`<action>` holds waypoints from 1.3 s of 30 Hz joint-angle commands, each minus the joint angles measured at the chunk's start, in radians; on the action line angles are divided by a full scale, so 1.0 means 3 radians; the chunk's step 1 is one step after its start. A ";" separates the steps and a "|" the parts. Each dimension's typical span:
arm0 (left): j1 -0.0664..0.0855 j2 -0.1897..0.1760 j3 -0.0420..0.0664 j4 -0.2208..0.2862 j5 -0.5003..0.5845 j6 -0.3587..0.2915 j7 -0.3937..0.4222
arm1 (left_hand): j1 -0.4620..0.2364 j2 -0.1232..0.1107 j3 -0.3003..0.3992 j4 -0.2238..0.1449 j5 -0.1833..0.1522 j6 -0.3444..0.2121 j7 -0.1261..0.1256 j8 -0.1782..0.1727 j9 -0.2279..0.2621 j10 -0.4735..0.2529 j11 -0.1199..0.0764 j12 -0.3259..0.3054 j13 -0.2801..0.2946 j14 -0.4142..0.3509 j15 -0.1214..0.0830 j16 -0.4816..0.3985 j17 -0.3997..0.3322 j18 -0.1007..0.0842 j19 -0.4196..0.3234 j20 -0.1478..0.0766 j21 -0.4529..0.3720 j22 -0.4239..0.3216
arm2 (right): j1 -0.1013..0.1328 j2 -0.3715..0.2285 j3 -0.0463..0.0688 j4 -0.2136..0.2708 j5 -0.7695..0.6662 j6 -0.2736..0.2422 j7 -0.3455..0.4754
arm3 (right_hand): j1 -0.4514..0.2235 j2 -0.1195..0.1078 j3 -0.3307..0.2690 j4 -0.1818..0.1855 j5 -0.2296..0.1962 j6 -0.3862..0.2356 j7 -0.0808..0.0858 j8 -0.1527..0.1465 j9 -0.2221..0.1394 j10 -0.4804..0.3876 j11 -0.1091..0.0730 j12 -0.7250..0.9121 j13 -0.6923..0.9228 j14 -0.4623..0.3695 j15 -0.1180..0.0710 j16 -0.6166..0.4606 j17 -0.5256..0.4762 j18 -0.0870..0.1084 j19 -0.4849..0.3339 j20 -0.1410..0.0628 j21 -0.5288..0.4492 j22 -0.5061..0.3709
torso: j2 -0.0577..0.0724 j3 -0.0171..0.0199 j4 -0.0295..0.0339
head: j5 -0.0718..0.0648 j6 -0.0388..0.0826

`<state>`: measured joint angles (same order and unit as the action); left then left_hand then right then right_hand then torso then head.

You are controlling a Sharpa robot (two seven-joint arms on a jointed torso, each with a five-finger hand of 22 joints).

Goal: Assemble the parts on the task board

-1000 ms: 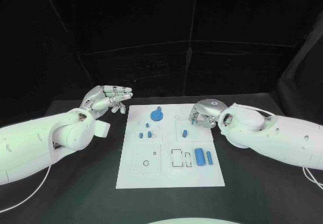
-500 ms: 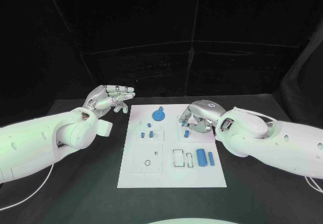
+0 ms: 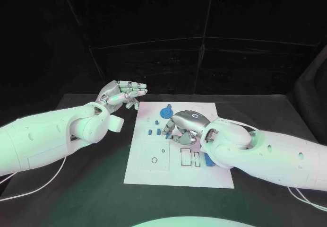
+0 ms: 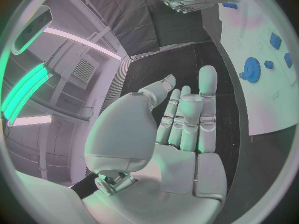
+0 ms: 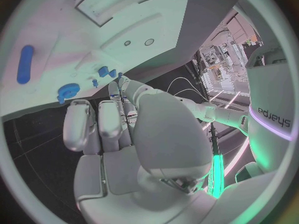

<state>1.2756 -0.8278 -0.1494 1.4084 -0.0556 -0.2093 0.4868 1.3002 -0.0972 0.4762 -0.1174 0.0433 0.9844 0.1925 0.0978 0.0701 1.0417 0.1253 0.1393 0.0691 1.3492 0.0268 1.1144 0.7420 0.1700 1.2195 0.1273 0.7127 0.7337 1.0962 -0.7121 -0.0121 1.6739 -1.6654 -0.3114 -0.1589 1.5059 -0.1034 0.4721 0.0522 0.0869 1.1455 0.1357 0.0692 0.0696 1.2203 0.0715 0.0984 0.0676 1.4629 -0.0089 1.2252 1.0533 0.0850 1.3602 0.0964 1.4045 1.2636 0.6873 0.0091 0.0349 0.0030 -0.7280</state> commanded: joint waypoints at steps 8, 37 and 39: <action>0.0006 0.0024 0.0003 0.0028 0.0018 0.0018 0.0030 | -0.0017 0.0017 0.0008 0.0001 0.0020 0.0015 0.0002 0.0010 -0.0004 -0.0023 -0.0003 0.0016 -0.0002 -0.0023 0.0003 -0.0014 -0.0004 0.0044 -0.0025 -0.0009 -0.0025 -0.0006 | -0.0115 0.0158 -0.0002 -0.0130 -0.0172 0.0246 0.0058 | -0.0049 -0.0006 0.0027 -0.0006 0.0020 0.0000 0.0025 -0.0008 0.0003 0.0020 0.0008 -0.0020 0.0002 0.0090 0.0001 0.0023 -0.0003 -0.0044 0.0004 0.0011 0.0010 0.0002 | -0.0002 0.0007 0.0001 | 0.0064 -0.0043; 0.0006 0.0045 0.0003 0.0011 0.0018 0.0025 0.0012 | -0.0026 0.0019 0.0004 0.0007 0.0020 0.0013 0.0004 0.0009 -0.0006 -0.0021 -0.0003 0.0024 -0.0002 -0.0024 0.0004 -0.0010 -0.0004 0.0044 -0.0025 -0.0008 -0.0029 -0.0010 | -0.0170 0.0272 -0.0009 -0.0228 -0.0282 0.0441 0.0015 | -0.0070 -0.0008 0.0035 -0.0014 0.0026 -0.0005 0.0027 -0.0009 0.0002 0.0016 0.0010 -0.0024 0.0002 0.0090 0.0003 0.0025 -0.0005 -0.0044 0.0004 0.0012 0.0010 0.0002 | 0.0000 0.0006 -0.0008 | 0.0126 -0.0102; 0.0006 0.0045 0.0003 0.0010 0.0018 0.0027 0.0012 | -0.0026 0.0019 0.0004 0.0007 0.0020 0.0013 0.0004 0.0009 -0.0006 -0.0021 -0.0003 0.0024 -0.0002 -0.0024 0.0004 -0.0010 -0.0004 0.0044 -0.0025 -0.0008 -0.0029 -0.0010 | -0.0172 0.0278 -0.0010 -0.0234 -0.0297 0.0446 0.0007 | -0.0070 -0.0008 0.0035 -0.0014 0.0026 -0.0005 0.0027 -0.0009 0.0002 0.0016 0.0010 -0.0024 0.0002 0.0090 0.0003 0.0025 -0.0005 -0.0044 0.0004 0.0012 0.0010 0.0002 | 0.0000 0.0006 -0.0008 | 0.0126 -0.0102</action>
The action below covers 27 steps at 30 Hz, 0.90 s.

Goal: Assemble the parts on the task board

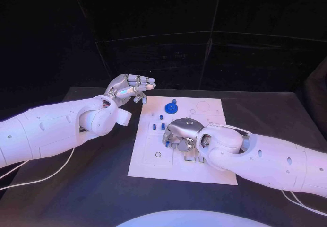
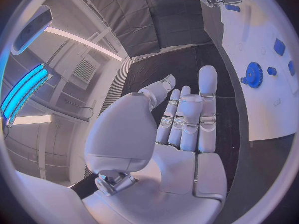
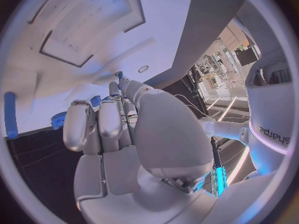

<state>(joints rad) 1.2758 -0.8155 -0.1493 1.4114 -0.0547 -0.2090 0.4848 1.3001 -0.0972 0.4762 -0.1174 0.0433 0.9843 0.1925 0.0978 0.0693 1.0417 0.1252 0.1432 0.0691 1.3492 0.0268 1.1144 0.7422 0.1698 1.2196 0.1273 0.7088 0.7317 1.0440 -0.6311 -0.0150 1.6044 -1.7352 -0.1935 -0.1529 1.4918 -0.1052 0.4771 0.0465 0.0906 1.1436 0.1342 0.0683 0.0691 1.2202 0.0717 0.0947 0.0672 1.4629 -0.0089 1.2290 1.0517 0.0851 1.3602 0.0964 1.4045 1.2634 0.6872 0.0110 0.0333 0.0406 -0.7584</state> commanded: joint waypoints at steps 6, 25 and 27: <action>0.0006 0.0005 0.0003 -0.0002 0.0015 0.0031 0.0015 | -0.0026 0.0019 0.0004 0.0007 0.0020 0.0013 0.0004 0.0009 -0.0003 -0.0021 -0.0002 0.0011 -0.0002 -0.0024 0.0004 -0.0010 -0.0004 0.0044 -0.0025 -0.0008 -0.0016 -0.0003 | -0.0010 0.0027 -0.0001 -0.0018 -0.0195 0.0050 -0.0056 | -0.0023 -0.0002 0.0019 0.0005 0.0014 0.0001 0.0032 -0.0005 0.0004 0.0017 0.0009 -0.0011 0.0003 0.0090 0.0003 0.0013 0.0000 -0.0044 0.0004 0.0012 0.0010 0.0003 | -0.0001 0.0000 0.0000 | 0.0003 -0.0009; 0.0006 -0.0003 0.0003 -0.0016 0.0015 0.0038 -0.0002 | -0.0032 0.0017 -0.0001 0.0010 0.0020 0.0010 0.0005 0.0007 -0.0004 -0.0024 -0.0001 0.0015 -0.0002 -0.0025 0.0005 -0.0010 -0.0009 0.0044 -0.0025 -0.0007 -0.0019 -0.0005 | -0.0031 0.0043 -0.0005 -0.0018 -0.0285 0.0092 -0.0073 | -0.0272 -0.0150 -0.0052 -0.0010 0.0107 -0.0214 0.0096 -0.0029 -0.0023 -0.0213 0.0071 -0.0110 -0.0018 0.0031 0.0063 -0.0107 -0.0192 -0.0006 -0.0132 0.0049 -0.0099 -0.0181 | -0.0002 -0.0001 -0.0001 | 0.0004 -0.0017; 0.0006 -0.0005 0.0003 -0.0019 0.0015 0.0038 -0.0005 | -0.0032 0.0017 -0.0001 0.0010 0.0020 0.0010 0.0005 0.0007 -0.0004 -0.0024 -0.0001 0.0015 -0.0002 -0.0025 0.0005 -0.0010 -0.0009 0.0044 -0.0025 -0.0007 -0.0019 -0.0005 | -0.0032 0.0036 -0.0005 -0.0021 -0.0285 -0.0031 -0.0080 | -0.0364 -0.0222 -0.0142 -0.0004 0.0120 -0.0411 0.0107 -0.0024 -0.0020 -0.0478 0.0117 -0.0101 -0.0017 -0.0029 0.0097 -0.0263 -0.0406 0.0046 -0.0295 0.0088 -0.0248 -0.0413 | -0.0001 -0.0001 0.0001 | 0.0001 -0.0015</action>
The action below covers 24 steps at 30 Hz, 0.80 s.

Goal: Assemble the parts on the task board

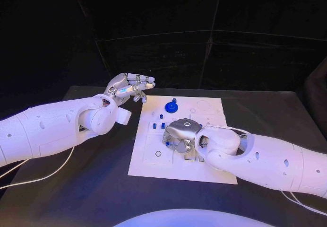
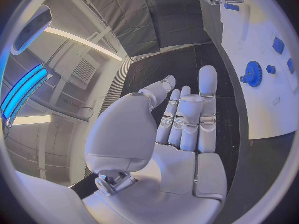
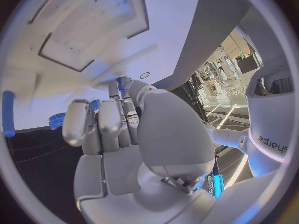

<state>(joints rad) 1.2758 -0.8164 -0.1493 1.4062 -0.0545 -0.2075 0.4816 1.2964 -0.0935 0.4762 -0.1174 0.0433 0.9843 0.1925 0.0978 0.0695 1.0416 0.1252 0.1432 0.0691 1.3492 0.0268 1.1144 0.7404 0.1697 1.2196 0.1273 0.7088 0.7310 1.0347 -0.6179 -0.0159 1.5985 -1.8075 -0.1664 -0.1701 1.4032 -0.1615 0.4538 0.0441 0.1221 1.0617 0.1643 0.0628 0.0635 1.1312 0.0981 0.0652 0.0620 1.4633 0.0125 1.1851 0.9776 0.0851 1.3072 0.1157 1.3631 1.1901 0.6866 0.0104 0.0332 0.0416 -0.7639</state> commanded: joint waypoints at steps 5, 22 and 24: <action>0.0006 -0.0004 0.0003 -0.0011 0.0014 0.0033 0.0003 | -0.0019 0.0005 -0.0001 0.0010 0.0020 0.0010 0.0005 0.0007 -0.0005 -0.0024 -0.0001 0.0015 -0.0002 -0.0025 0.0005 -0.0010 -0.0003 0.0044 -0.0025 -0.0007 -0.0019 -0.0003 | -0.0002 -0.0034 -0.0003 0.0012 -0.0028 -0.0493 0.0008 | -0.0103 -0.0037 -0.0206 -0.0016 0.0034 -0.0250 0.0033 0.0000 0.0007 -0.0365 0.0061 0.0041 0.0012 -0.0072 0.0044 -0.0264 -0.0363 0.0084 -0.0232 0.0051 -0.0246 -0.0358 | -0.0002 0.0003 0.0002 | -0.0012 0.0013; 0.0006 -0.0012 0.0001 -0.0030 0.0015 0.0052 -0.0010 | -0.0021 0.0004 -0.0003 0.0010 0.0020 0.0008 0.0006 0.0006 -0.0005 -0.0027 -0.0001 0.0016 -0.0003 -0.0025 0.0005 -0.0010 -0.0005 0.0044 -0.0025 -0.0007 -0.0020 -0.0004 | 0.0074 -0.0736 0.0031 0.0432 0.0291 -0.0684 -0.0118 | -0.0109 0.0016 -0.0319 -0.0030 0.0074 -0.0161 0.0003 0.0026 0.0020 -0.0254 0.0027 0.0225 0.0019 -0.0026 0.0019 -0.0231 -0.0337 0.0057 -0.0107 0.0034 -0.0191 -0.0252 | -0.0006 -0.0002 -0.0012 | -0.0076 0.0070; 0.0006 -0.0011 0.0001 -0.0030 0.0015 0.0055 -0.0011 | -0.0022 0.0004 -0.0003 0.0010 0.0020 0.0007 0.0005 0.0006 -0.0005 -0.0029 -0.0001 0.0017 -0.0003 -0.0026 0.0005 -0.0010 -0.0007 0.0044 -0.0025 -0.0007 -0.0022 -0.0006 | 0.0114 -0.0833 0.0039 0.0433 0.0271 -0.0582 -0.0174 | -0.0131 -0.0015 -0.0380 -0.0026 0.0073 -0.0179 -0.0016 0.0011 0.0014 -0.0296 0.0017 0.0225 0.0009 -0.0027 0.0011 -0.0246 -0.0364 0.0061 -0.0113 0.0026 -0.0203 -0.0270 | -0.0003 0.0000 -0.0014 | -0.0085 0.0083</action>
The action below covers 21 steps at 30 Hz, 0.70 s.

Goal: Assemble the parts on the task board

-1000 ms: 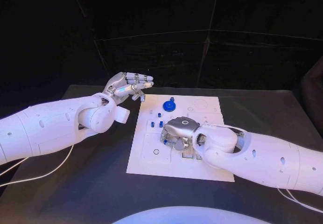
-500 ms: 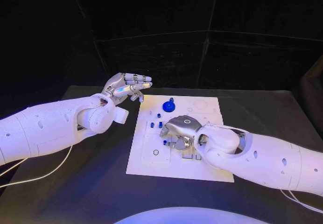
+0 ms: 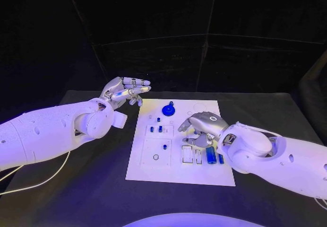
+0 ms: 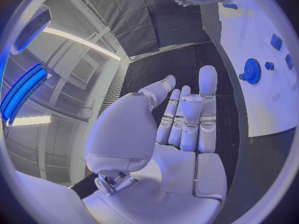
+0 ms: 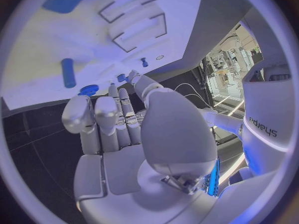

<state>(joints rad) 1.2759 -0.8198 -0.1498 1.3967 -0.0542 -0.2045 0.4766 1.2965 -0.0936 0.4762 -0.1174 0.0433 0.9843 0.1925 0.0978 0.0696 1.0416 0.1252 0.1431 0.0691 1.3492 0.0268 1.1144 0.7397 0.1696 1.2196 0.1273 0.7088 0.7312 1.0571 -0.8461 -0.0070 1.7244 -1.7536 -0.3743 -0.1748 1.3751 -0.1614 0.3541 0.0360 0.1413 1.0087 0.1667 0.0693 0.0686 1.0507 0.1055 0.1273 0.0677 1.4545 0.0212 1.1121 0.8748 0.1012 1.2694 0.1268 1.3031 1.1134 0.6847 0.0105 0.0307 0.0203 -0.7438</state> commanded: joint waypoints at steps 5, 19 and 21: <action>0.0005 0.0006 0.0001 0.0000 0.0014 0.0052 0.0005 | -0.0022 0.0004 -0.0004 0.0010 0.0020 0.0007 0.0005 0.0006 -0.0006 -0.0030 -0.0001 0.0017 -0.0003 -0.0026 0.0006 -0.0010 -0.0005 0.0045 -0.0025 -0.0007 -0.0022 -0.0006 | 0.0077 -0.0160 0.0018 -0.0038 0.0004 0.0283 -0.0234 | -0.0037 -0.0037 -0.0209 0.0004 0.0010 -0.0045 -0.0110 -0.0019 -0.0007 -0.0153 -0.0001 0.0007 -0.0012 -0.0011 -0.0008 -0.0066 -0.0118 0.0026 -0.0048 -0.0022 -0.0075 -0.0117 | 0.0004 0.0002 0.0001 | -0.0025 0.0028; 0.0005 0.0008 0.0000 -0.0001 0.0014 0.0063 0.0002 | -0.0020 0.0011 -0.0003 0.0010 0.0020 0.0012 -0.0001 0.0008 -0.0005 -0.0023 -0.0005 0.0029 -0.0002 -0.0027 0.0004 -0.0007 -0.0009 0.0045 -0.0024 -0.0006 -0.0026 -0.0010 | 0.0094 -0.0132 0.0021 -0.0165 -0.0100 0.0542 -0.0337 | 0.0065 0.0073 -0.0374 0.0014 0.0009 -0.0050 -0.0146 -0.0009 -0.0003 -0.0178 -0.0033 0.0075 -0.0005 -0.0008 -0.0033 -0.0116 -0.0195 0.0034 -0.0061 -0.0047 -0.0122 -0.0166 | 0.0007 -0.0003 -0.0002 | -0.0018 0.0024; 0.0005 0.0008 0.0000 -0.0002 0.0014 0.0065 0.0000 | -0.0020 0.0011 -0.0003 0.0010 0.0020 0.0012 -0.0001 0.0009 -0.0005 -0.0022 -0.0005 0.0030 -0.0002 -0.0027 0.0004 -0.0007 -0.0009 0.0046 -0.0024 -0.0006 -0.0026 -0.0010 | 0.0094 -0.0113 0.0021 -0.0186 -0.0104 0.0555 -0.0340 | 0.0097 0.0109 -0.0363 0.0008 -0.0011 -0.0037 -0.0142 -0.0008 -0.0002 -0.0157 -0.0032 0.0093 -0.0007 -0.0007 -0.0036 -0.0121 -0.0204 0.0033 -0.0056 -0.0047 -0.0123 -0.0165 | 0.0006 -0.0001 -0.0004 | -0.0020 0.0025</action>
<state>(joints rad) 1.2758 -0.8179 -0.1506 1.3960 -0.0541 -0.1981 0.4738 1.2965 -0.0936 0.4762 -0.1174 0.0433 0.9843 0.1925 0.0978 0.0689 1.0416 0.1252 0.1472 0.0691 1.3492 0.0268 1.1144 0.7382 0.1696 1.2196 0.1273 0.7050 0.7295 1.0835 -0.8830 -0.0014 1.6707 -1.7688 -0.2465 -0.2617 1.4007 -0.1357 0.2462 0.0397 0.1420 0.9923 0.1252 0.0693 0.0674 0.9941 0.0944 0.1513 0.0649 1.4506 0.0175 1.0823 0.8145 0.1012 1.2508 0.1159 1.2720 1.0632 0.6865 0.0098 0.0306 0.0144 -0.7360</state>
